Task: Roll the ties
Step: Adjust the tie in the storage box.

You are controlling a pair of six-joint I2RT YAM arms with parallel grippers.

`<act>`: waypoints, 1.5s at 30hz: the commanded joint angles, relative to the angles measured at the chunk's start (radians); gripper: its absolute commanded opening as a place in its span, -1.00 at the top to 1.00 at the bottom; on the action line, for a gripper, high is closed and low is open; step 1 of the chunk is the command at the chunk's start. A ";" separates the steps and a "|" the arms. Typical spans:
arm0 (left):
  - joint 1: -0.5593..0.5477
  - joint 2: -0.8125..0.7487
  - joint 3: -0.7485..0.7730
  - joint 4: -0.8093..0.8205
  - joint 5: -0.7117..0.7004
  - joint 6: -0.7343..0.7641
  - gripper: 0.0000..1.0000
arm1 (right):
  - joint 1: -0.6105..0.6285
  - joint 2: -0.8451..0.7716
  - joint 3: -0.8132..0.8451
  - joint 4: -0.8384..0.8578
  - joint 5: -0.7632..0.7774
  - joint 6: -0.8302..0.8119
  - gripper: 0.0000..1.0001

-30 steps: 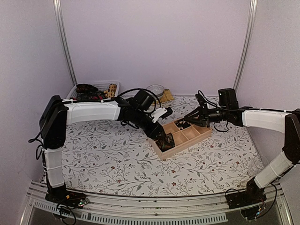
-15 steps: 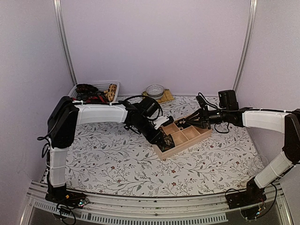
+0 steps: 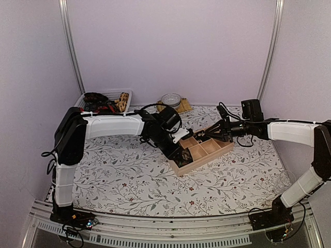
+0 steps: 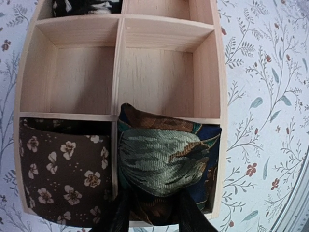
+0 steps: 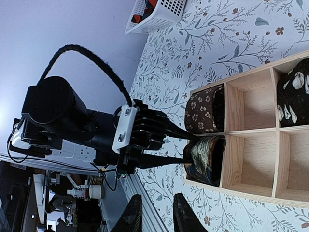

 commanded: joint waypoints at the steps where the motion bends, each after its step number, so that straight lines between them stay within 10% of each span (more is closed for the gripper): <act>1: -0.004 -0.070 0.041 -0.032 -0.101 0.005 0.27 | -0.009 -0.070 0.014 -0.019 0.000 -0.015 0.55; 31: -0.028 0.184 0.192 -0.251 0.042 0.049 0.80 | -0.016 -0.068 -0.003 -0.010 -0.005 -0.022 0.55; 45: -0.022 0.156 0.275 -0.211 0.002 0.017 0.65 | -0.019 -0.080 0.037 -0.133 0.098 -0.118 0.49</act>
